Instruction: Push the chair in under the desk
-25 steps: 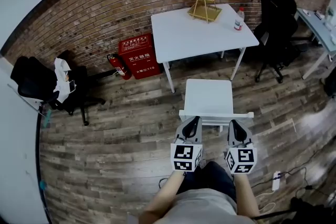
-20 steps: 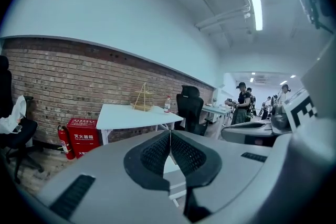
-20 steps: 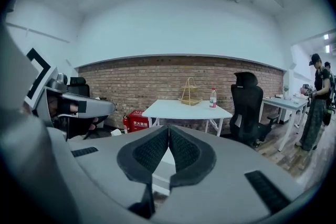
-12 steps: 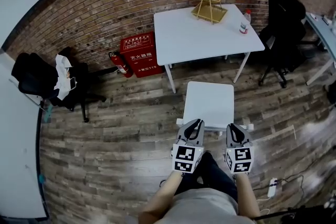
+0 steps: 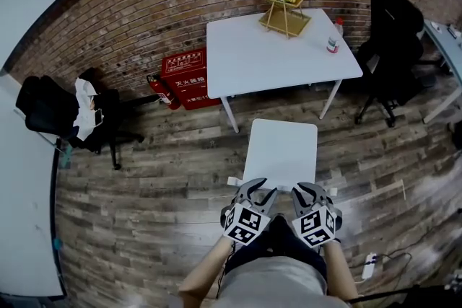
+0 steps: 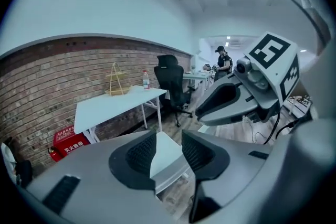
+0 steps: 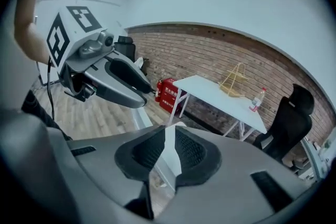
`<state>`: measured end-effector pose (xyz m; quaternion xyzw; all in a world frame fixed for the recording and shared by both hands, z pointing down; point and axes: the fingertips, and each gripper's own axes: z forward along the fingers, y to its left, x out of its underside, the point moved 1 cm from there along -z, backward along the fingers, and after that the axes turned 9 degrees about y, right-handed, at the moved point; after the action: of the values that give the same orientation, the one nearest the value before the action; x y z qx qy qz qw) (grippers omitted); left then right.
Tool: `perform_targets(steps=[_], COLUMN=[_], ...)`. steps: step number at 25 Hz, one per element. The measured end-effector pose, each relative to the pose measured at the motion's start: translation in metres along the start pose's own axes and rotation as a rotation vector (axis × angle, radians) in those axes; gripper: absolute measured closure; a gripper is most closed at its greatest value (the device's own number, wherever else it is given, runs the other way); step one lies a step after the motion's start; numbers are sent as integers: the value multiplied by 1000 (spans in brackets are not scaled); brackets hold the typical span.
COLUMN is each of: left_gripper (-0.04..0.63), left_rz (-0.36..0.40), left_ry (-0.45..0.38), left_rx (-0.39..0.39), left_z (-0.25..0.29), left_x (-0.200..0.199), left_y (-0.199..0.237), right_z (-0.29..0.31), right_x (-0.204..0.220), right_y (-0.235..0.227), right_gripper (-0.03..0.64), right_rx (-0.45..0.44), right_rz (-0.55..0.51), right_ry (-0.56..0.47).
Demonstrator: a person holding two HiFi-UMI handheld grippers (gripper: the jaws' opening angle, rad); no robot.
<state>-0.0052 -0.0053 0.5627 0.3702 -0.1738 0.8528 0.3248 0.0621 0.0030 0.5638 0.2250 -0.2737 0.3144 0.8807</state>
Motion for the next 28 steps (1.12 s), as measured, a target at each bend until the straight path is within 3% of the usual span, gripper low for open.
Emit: perform_targets(steps=[2, 5, 9, 12, 20, 28], left_gripper=[423, 400, 359, 336, 330, 330], left_rz=[-2, 59, 210, 277, 465, 546], left_ry=[25, 85, 164, 219, 393, 518], left_rx=[28, 44, 66, 92, 156, 209], left_z=[8, 19, 32, 41, 52, 61], left_x=[1, 2, 3, 9, 41, 54], left_y=[-2, -6, -16, -23, -28, -23], right_z=[6, 11, 17, 22, 41, 57], right_x=[5, 11, 19, 25, 42, 53], right_y=[0, -1, -1, 1, 14, 13], right_gripper=[463, 453, 415, 383, 377, 395], right_rx=[-43, -78, -137, -173, -200, -157], right_rz=[-40, -114, -194, -246, -391, -450], right_ry=[33, 68, 110, 140, 257, 360])
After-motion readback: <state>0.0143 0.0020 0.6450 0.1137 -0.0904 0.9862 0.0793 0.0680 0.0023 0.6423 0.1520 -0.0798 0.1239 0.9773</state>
